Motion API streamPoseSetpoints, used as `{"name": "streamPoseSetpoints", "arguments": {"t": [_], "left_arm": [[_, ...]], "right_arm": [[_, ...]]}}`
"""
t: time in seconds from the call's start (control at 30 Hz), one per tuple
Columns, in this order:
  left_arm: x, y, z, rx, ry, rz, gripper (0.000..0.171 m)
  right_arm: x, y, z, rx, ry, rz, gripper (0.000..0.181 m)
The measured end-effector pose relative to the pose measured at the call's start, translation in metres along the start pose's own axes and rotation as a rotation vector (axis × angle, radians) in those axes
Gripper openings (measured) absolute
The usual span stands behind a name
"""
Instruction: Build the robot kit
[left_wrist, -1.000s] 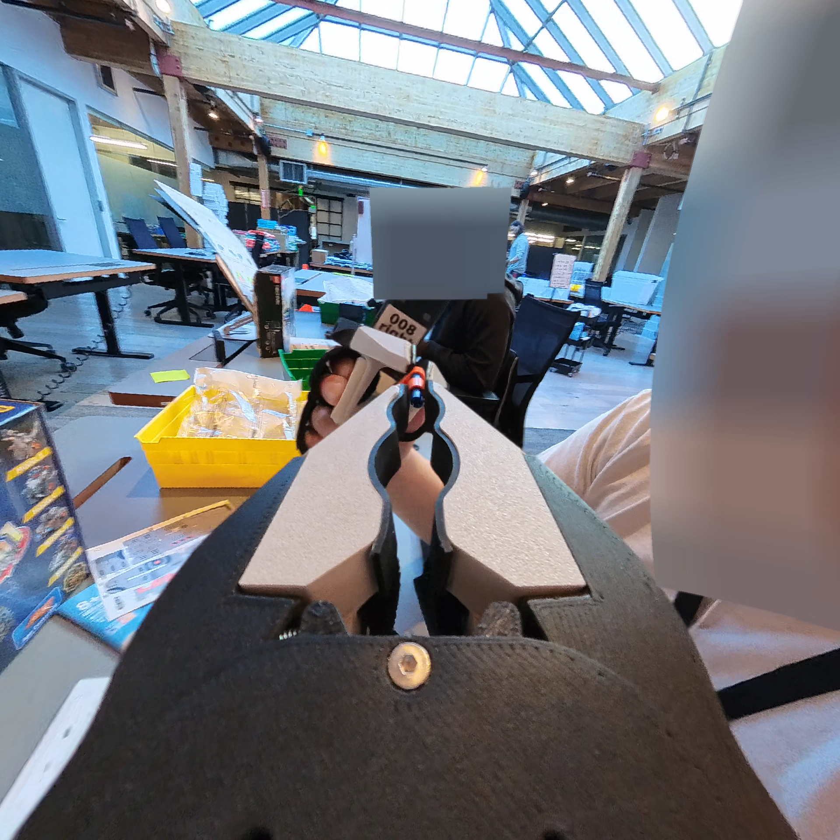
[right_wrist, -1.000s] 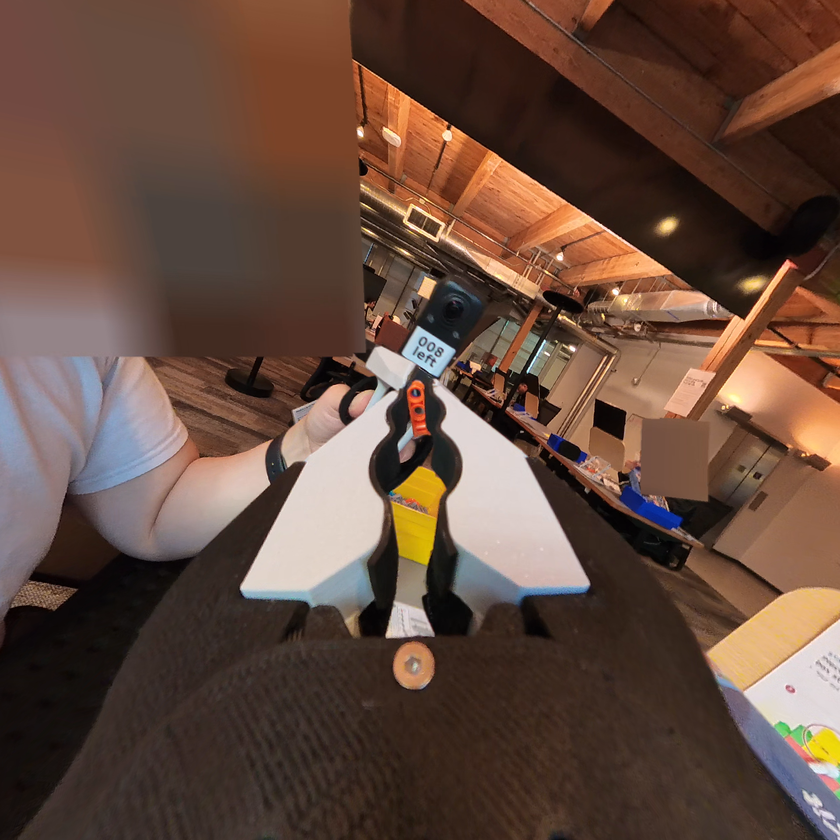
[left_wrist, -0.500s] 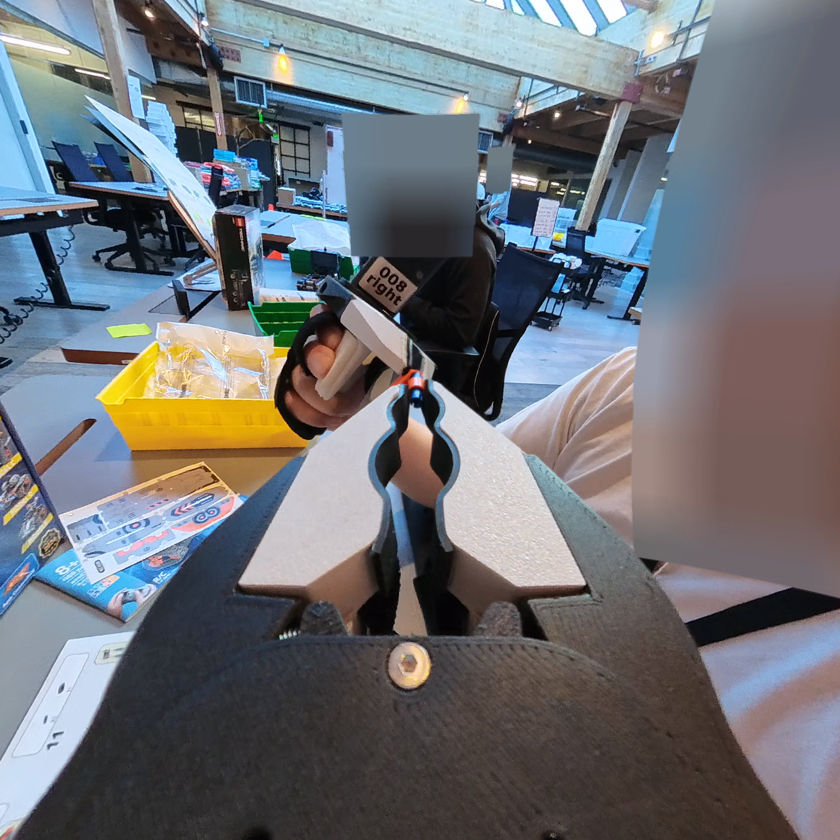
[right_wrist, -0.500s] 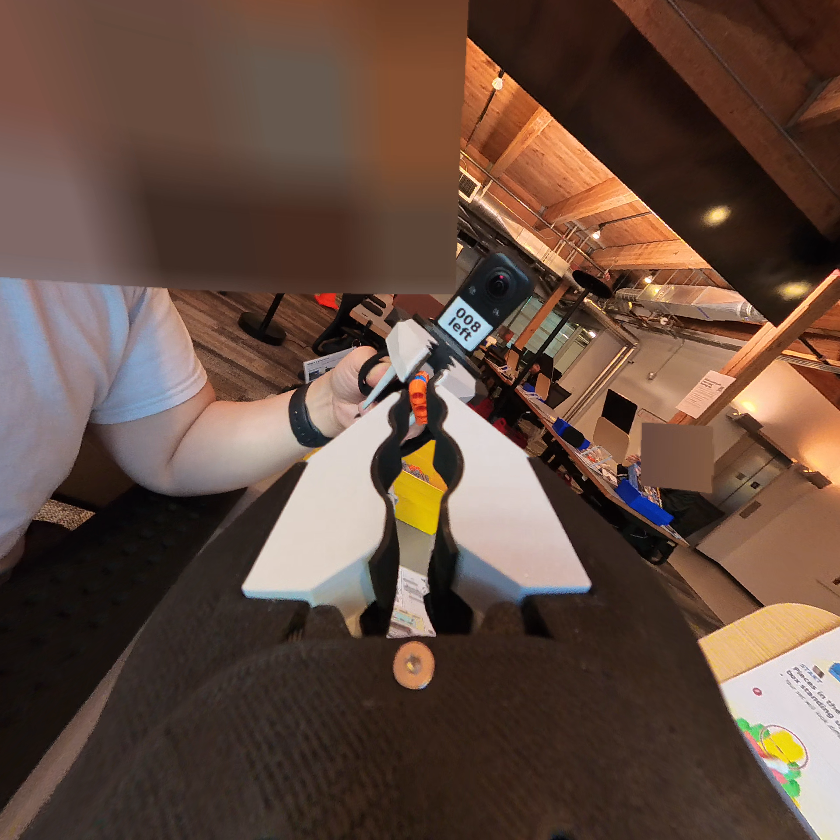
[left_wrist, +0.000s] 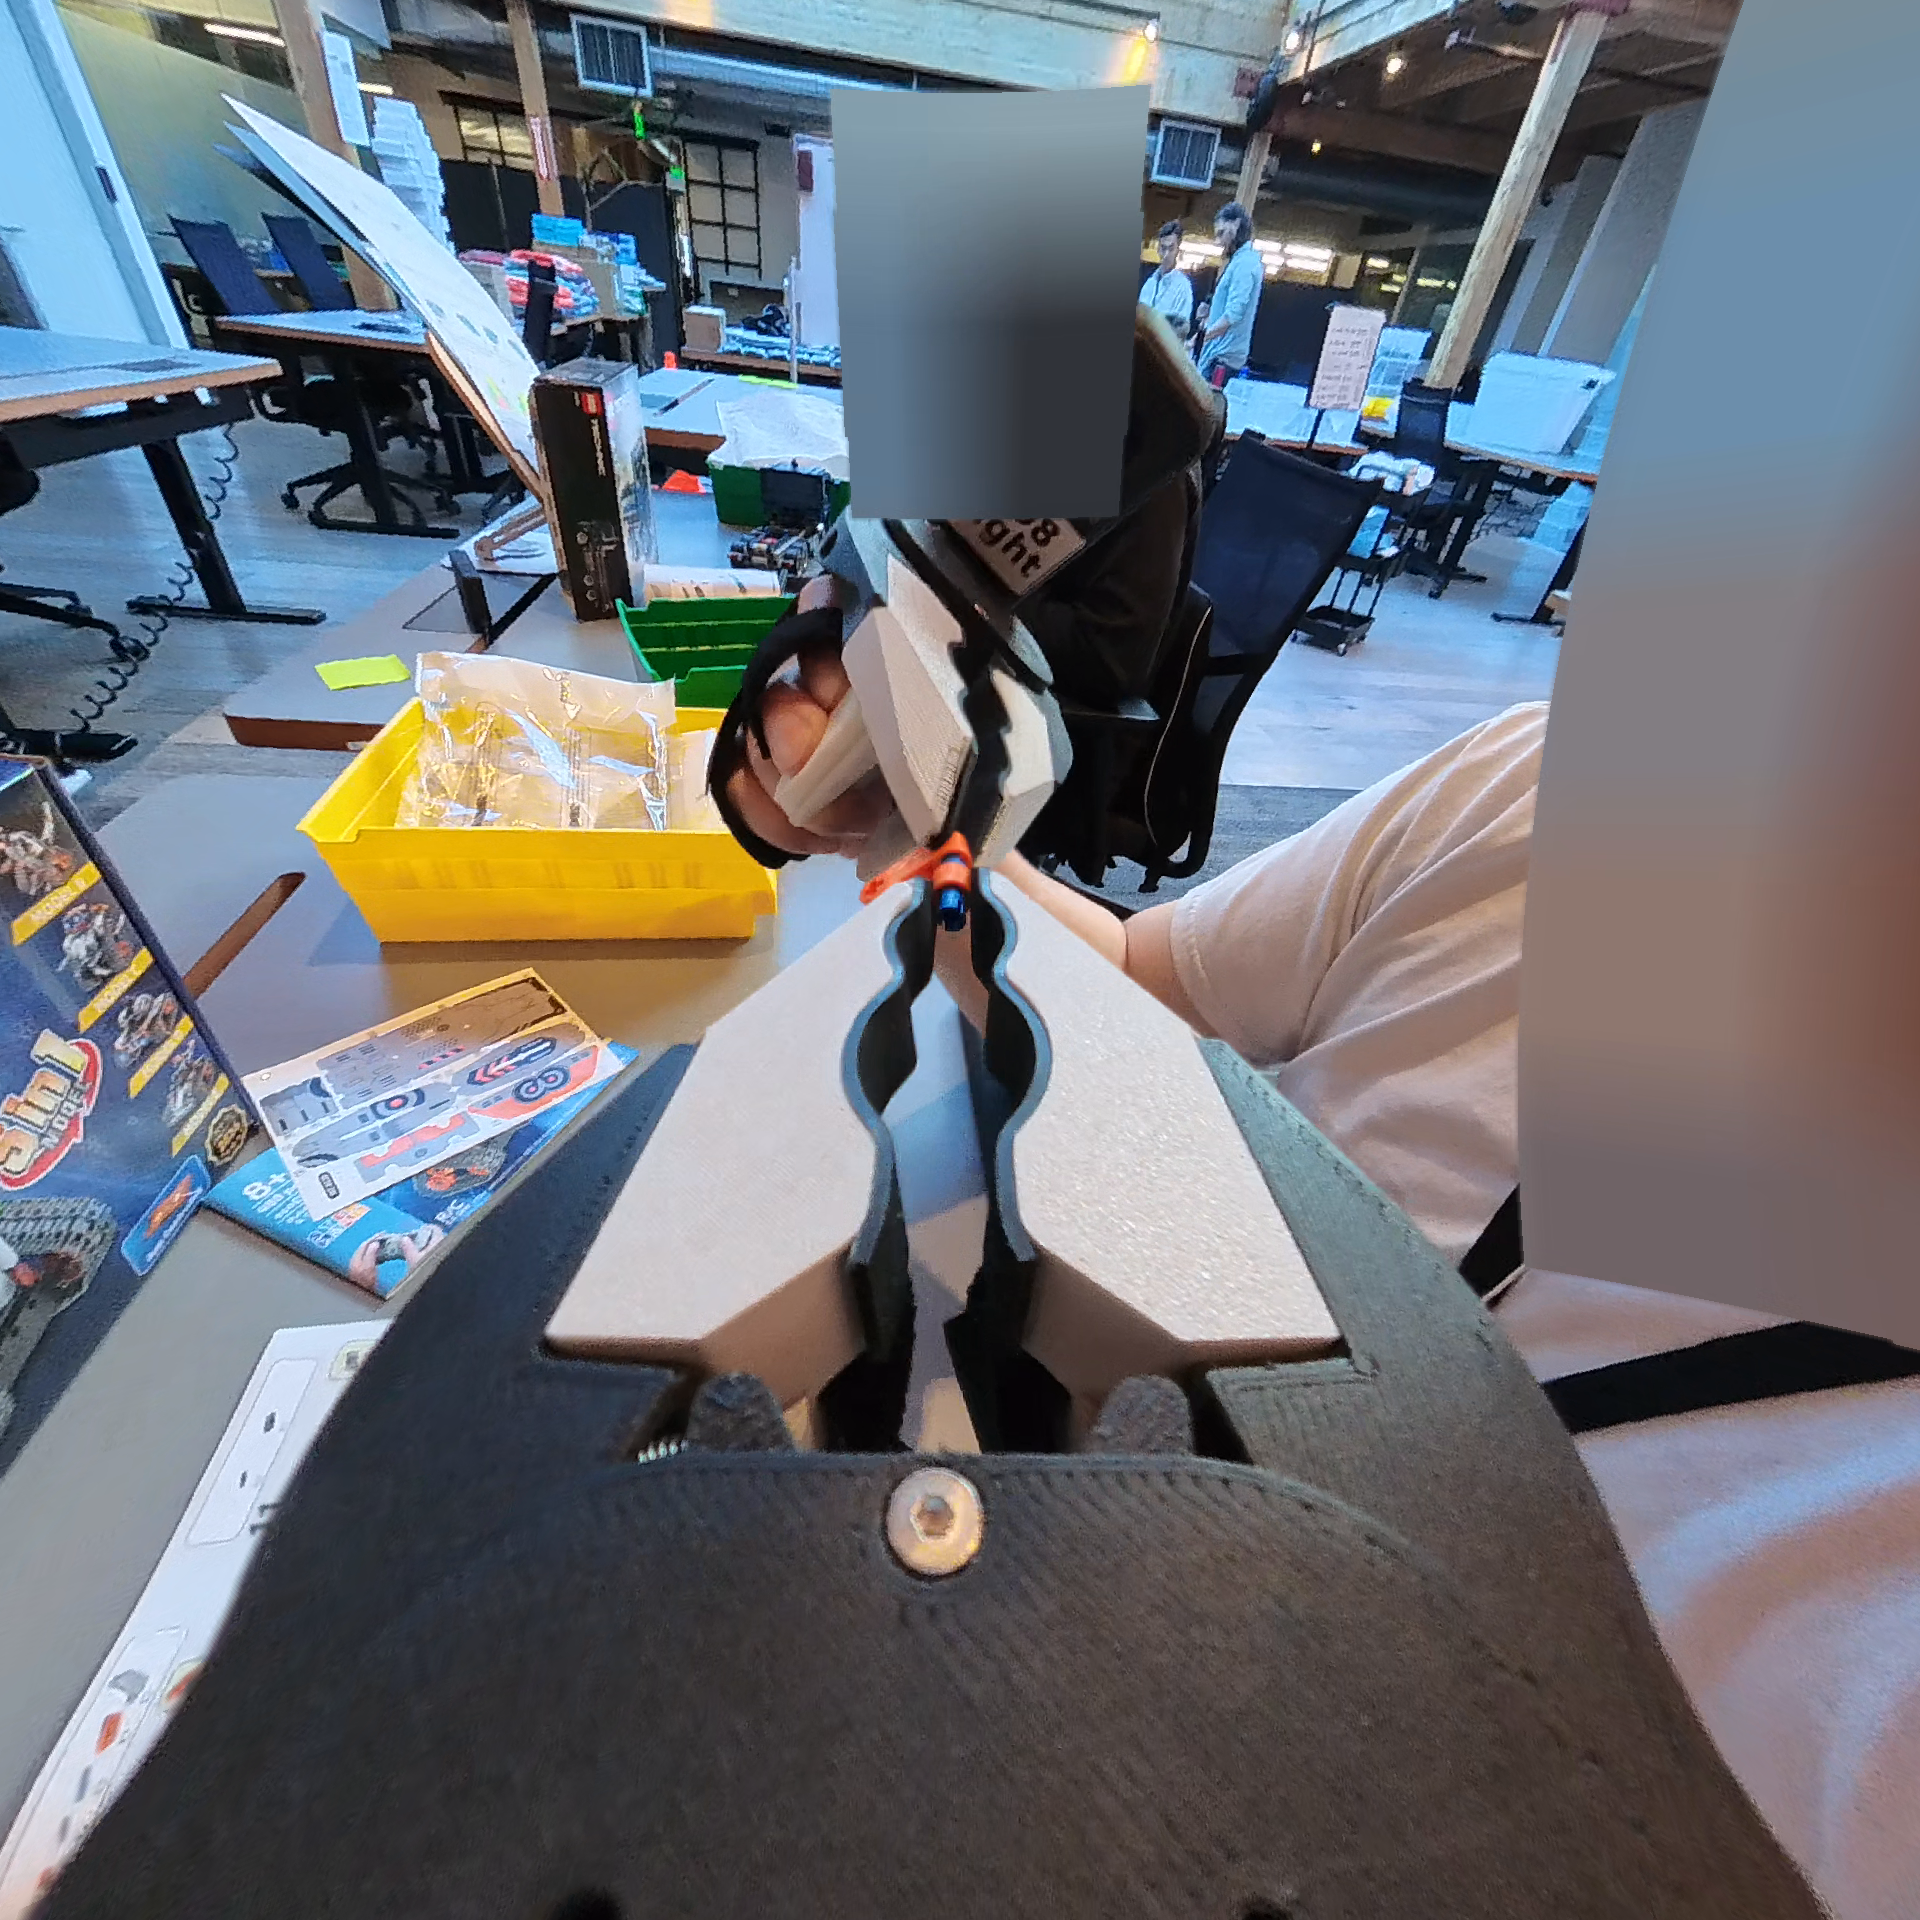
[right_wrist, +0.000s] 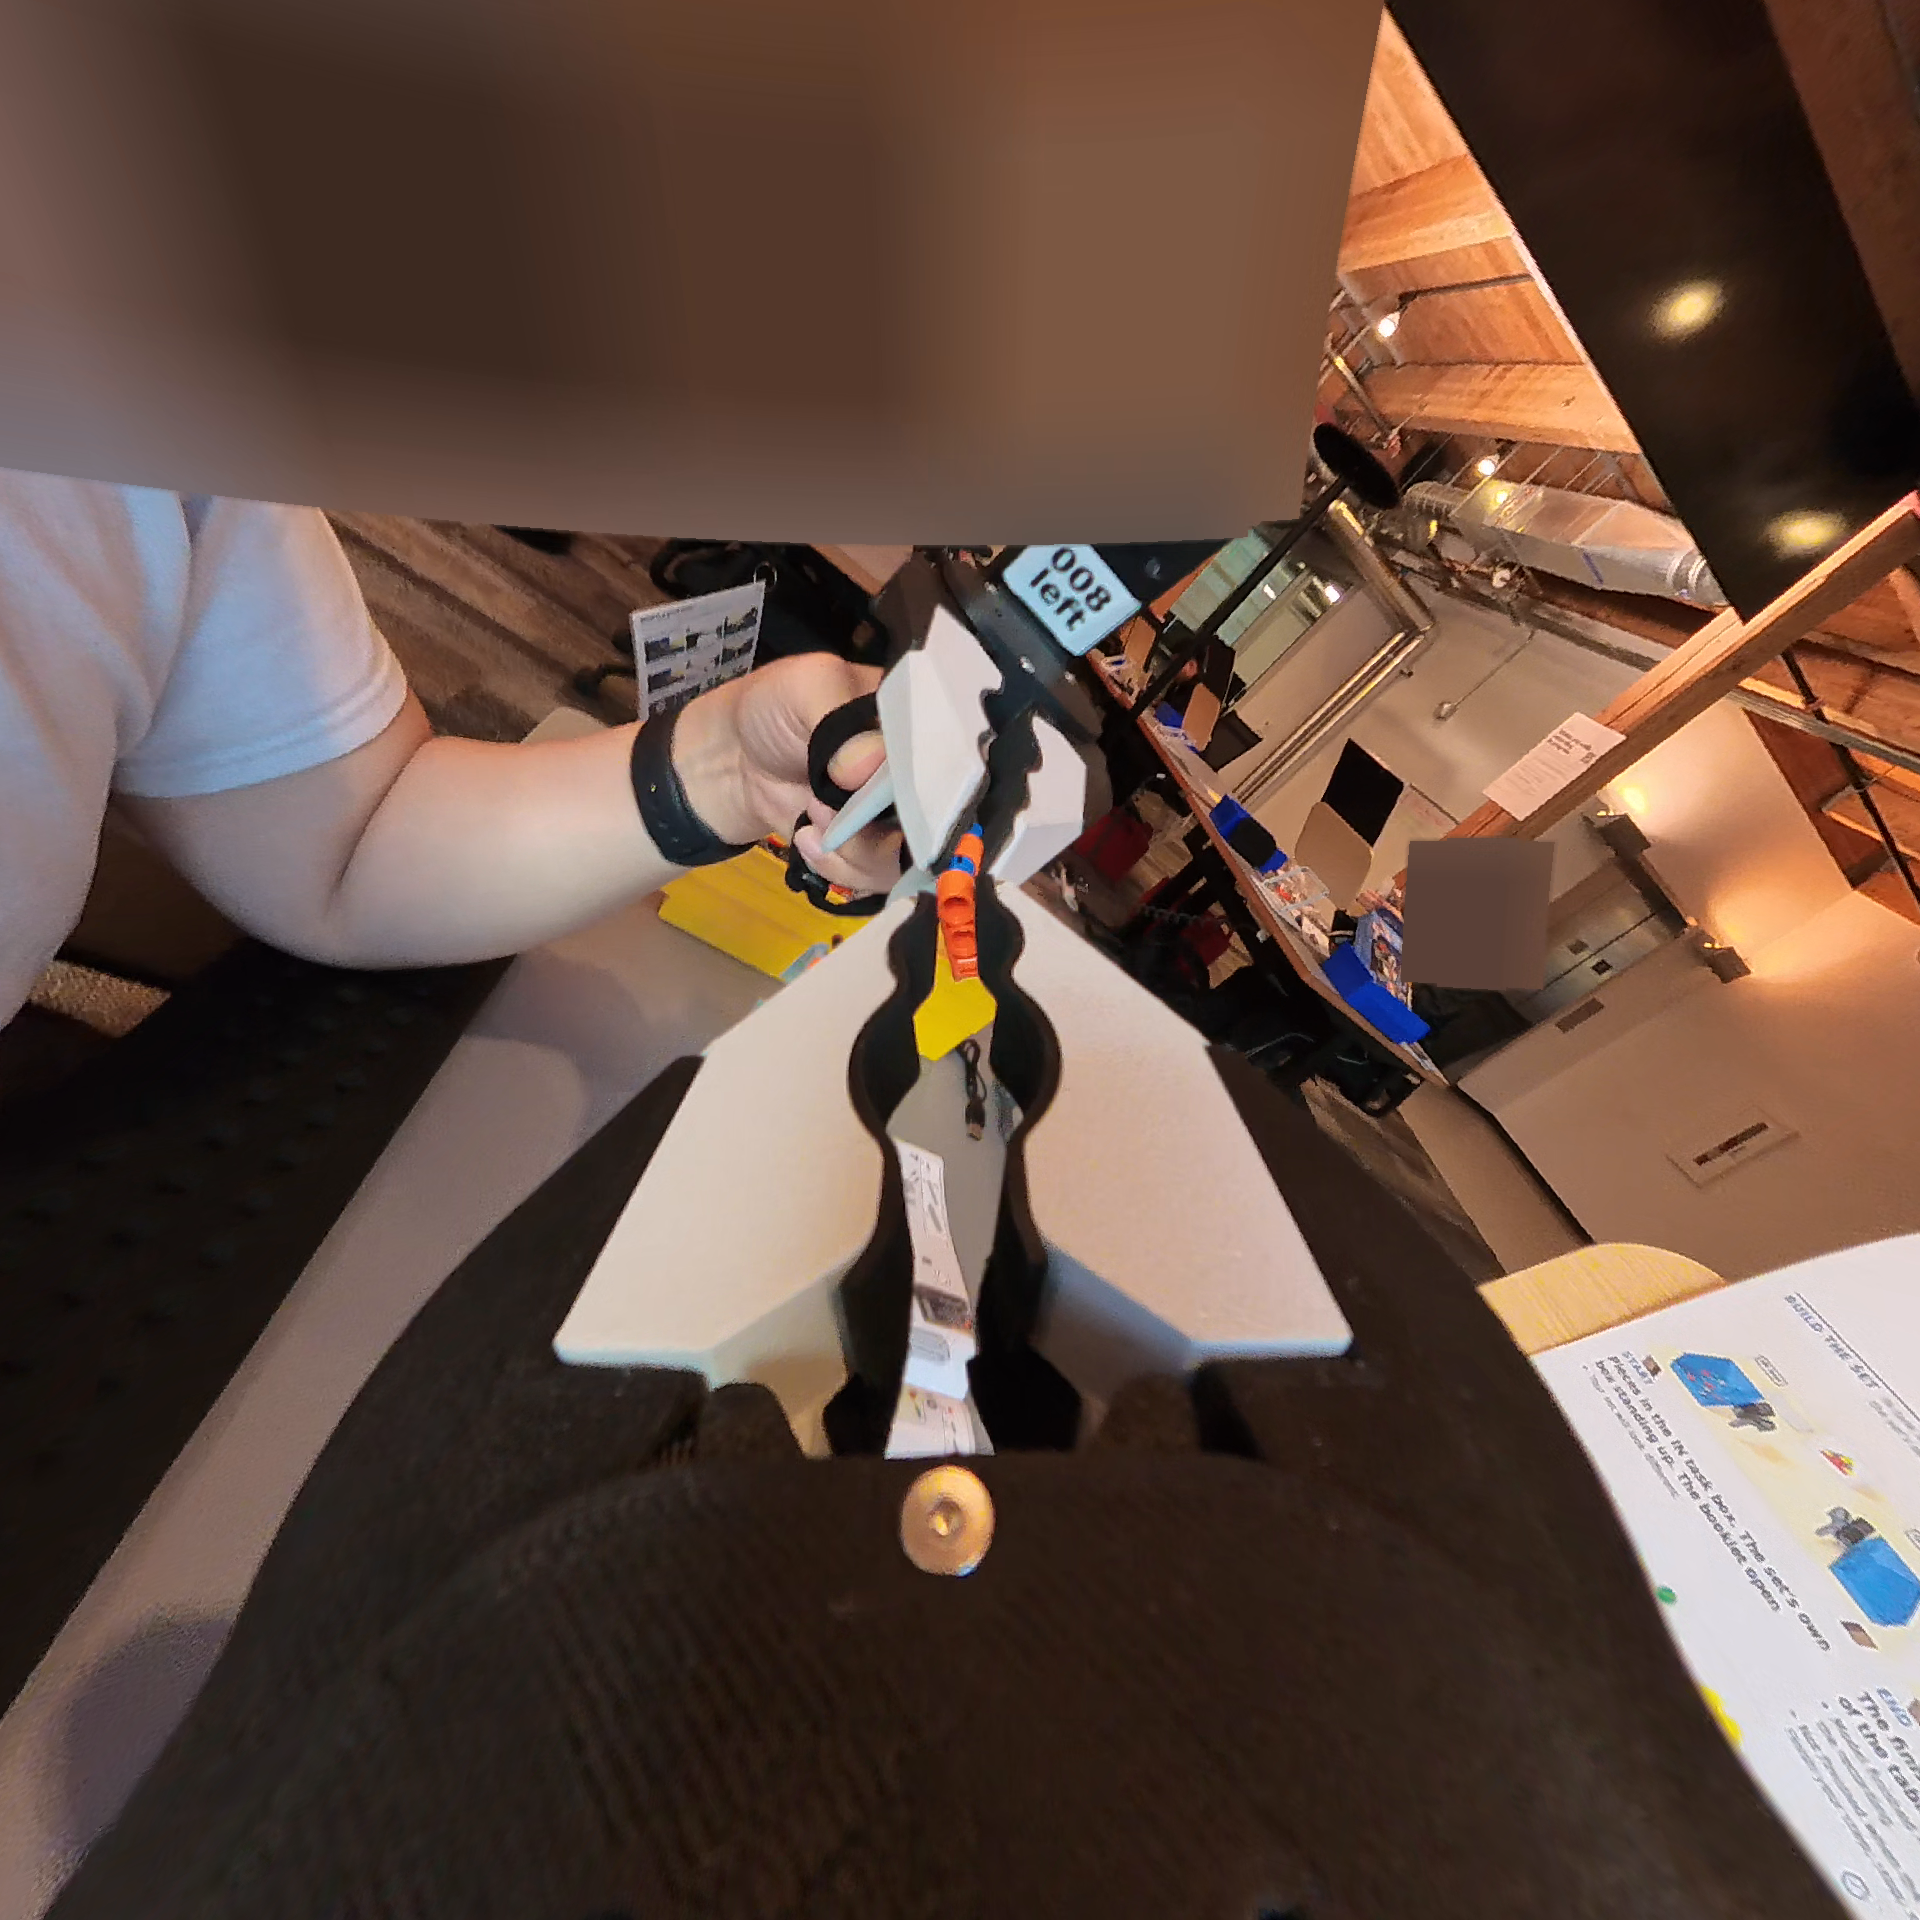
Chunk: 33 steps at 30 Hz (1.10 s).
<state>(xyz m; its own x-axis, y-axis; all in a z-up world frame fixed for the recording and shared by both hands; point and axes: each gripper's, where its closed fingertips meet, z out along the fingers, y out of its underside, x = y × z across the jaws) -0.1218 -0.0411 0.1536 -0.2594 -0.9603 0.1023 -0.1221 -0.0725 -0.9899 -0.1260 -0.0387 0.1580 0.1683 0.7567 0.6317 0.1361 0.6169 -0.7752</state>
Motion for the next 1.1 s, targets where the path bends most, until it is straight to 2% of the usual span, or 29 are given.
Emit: {"name": "streamPoseSetpoints", "arguments": {"t": [0.13, 0.43, 1.1], "left_arm": [[0.0, 0.001, 0.001, -0.007, -0.003, 0.001, 0.005], [-0.006, -0.014, -0.003, 0.104, -0.017, -0.003, 0.005], [-0.015, -0.021, -0.007, 0.155, -0.085, 0.011, 0.005]], "right_arm": [[-0.003, 0.002, 0.0, -0.024, -0.01, -0.003, 0.005], [0.014, -0.005, 0.002, 0.053, 0.099, 0.024, 0.005], [0.025, -0.004, 0.005, 0.04, 0.227, 0.005, 0.005]]}}
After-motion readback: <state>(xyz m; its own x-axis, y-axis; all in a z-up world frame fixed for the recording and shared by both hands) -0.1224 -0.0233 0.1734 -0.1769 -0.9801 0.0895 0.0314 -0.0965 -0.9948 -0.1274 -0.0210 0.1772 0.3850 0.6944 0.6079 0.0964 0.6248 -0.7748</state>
